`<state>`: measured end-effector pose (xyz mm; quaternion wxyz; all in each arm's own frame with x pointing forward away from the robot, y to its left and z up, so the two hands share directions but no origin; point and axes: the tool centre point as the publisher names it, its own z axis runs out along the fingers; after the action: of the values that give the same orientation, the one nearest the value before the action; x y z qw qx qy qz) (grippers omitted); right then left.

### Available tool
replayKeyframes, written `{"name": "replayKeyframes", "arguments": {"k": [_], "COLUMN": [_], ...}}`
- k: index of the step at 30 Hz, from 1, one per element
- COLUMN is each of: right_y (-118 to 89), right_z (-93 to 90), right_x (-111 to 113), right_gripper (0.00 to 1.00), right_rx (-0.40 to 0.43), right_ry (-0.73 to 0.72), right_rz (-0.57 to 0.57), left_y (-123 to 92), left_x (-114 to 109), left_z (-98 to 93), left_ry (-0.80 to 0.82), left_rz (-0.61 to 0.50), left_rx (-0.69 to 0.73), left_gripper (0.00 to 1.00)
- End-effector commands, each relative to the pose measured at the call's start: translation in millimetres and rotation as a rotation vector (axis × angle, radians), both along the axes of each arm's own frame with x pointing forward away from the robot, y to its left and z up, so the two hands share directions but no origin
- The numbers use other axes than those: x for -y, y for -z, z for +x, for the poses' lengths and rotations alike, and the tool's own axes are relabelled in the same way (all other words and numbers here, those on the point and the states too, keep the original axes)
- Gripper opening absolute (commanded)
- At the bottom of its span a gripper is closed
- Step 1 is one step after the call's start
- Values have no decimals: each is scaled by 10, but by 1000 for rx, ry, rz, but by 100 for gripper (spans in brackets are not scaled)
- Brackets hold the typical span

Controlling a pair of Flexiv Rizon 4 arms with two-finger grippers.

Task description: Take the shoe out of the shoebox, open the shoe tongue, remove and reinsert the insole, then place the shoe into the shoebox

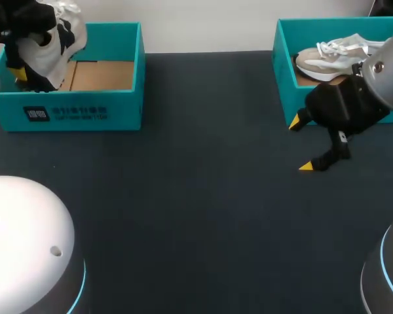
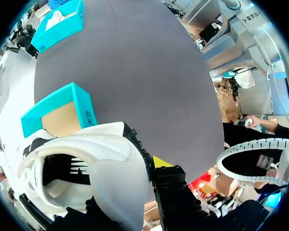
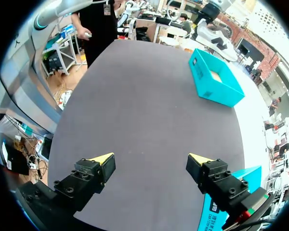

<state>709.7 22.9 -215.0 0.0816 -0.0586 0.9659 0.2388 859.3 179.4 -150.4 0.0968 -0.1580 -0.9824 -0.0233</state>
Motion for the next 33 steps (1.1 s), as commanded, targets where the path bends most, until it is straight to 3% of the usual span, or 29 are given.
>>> {"name": "replayKeyframes", "arguments": {"k": [1,9,18,25,33], "right_y": [15,15,15,15,15], "right_z": [0,0,0,0,0], "right_x": [-8,-8,-8,-8,-8], "right_gripper": [100,100,100,100,100], "right_rx": [1,1,1,1,1], "right_ry": [1,1,1,1,1], "right_rz": [-1,-1,-1,-1,-1], "left_y": [53,85,206,334,381], "left_x": [-113,-442,-926,-1243,-1293], "left_z": [58,392,914,1216,1334], "left_ry": [123,81,-50,-40,-52], "left_rz": [4,-19,-22,-2,36], "left_rx": [-2,60,71,100,124], "left_gripper": [0,0,0,0,0]}}
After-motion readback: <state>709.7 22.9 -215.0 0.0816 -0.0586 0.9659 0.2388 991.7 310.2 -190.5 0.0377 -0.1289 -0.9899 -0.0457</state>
